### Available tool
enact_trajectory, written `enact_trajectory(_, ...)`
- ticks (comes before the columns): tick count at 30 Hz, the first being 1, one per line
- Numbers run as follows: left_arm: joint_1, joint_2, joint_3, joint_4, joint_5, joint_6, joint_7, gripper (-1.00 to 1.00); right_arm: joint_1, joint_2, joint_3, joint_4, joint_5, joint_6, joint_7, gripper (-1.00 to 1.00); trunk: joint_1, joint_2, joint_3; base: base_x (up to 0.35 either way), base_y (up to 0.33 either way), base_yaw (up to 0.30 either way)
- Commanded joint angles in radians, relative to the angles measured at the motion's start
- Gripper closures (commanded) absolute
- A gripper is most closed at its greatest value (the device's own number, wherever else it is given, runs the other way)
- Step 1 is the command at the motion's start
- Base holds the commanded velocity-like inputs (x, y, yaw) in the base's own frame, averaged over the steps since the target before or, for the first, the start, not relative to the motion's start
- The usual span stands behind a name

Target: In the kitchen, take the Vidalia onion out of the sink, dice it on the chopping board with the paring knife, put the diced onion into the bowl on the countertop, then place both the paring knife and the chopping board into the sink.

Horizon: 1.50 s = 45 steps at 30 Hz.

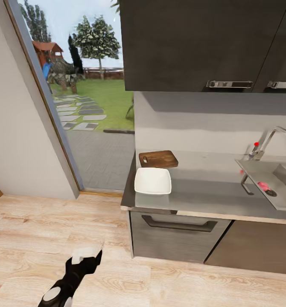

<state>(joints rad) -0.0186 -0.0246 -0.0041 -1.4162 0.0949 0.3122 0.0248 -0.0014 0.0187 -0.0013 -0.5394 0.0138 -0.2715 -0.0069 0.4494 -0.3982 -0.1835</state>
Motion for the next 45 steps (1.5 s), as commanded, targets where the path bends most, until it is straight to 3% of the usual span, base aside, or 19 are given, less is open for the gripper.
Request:
enact_trajectory(1, 0.025, 0.004, -0.002, 0.004, 0.006, -0.025, 0.002, -1.00, 0.000, 0.000, 0.000, -0.001, 0.001, -0.011, -0.001, -1.00, 0.001, -0.002, -0.002, 0.000, 0.000, 0.000)
enact_trajectory(5, 0.096, 0.015, -0.021, 0.047, 0.000, -0.126, 0.001, -1.00, 0.000, 0.000, 0.000, -0.001, 0.001, -0.048, -0.001, -1.00, 0.001, -0.002, -0.002, 0.000, 0.000, 0.000)
enact_trajectory(6, 0.123, 0.019, -0.035, 0.103, -0.004, -0.171, 0.001, -1.00, 0.000, 0.000, 0.000, -0.001, 0.000, -0.063, -0.002, -1.00, 0.001, -0.002, -0.002, 0.000, 0.000, 0.000)
enact_trajectory(16, 0.142, 0.039, -0.052, 0.236, -0.010, -0.299, 0.002, -1.00, 0.000, 0.000, 0.000, -0.002, 0.000, -0.079, -0.002, -1.00, 0.001, -0.002, -0.002, 0.000, 0.000, 0.000)
enact_trajectory(23, 0.157, 0.052, -0.056, 0.394, -0.011, -0.396, 0.002, -1.00, 0.000, 0.002, 0.000, -0.001, 0.000, -0.084, -0.002, -1.00, 0.001, -0.002, -0.002, 0.001, 0.001, 0.000)
enact_trajectory(45, 0.158, 0.052, -0.063, 0.434, -0.011, -0.417, 0.001, -1.00, 0.000, 0.003, 0.000, 0.000, -0.001, -0.084, -0.002, -1.00, 0.001, -0.002, -0.002, 0.103, 0.228, -0.003)
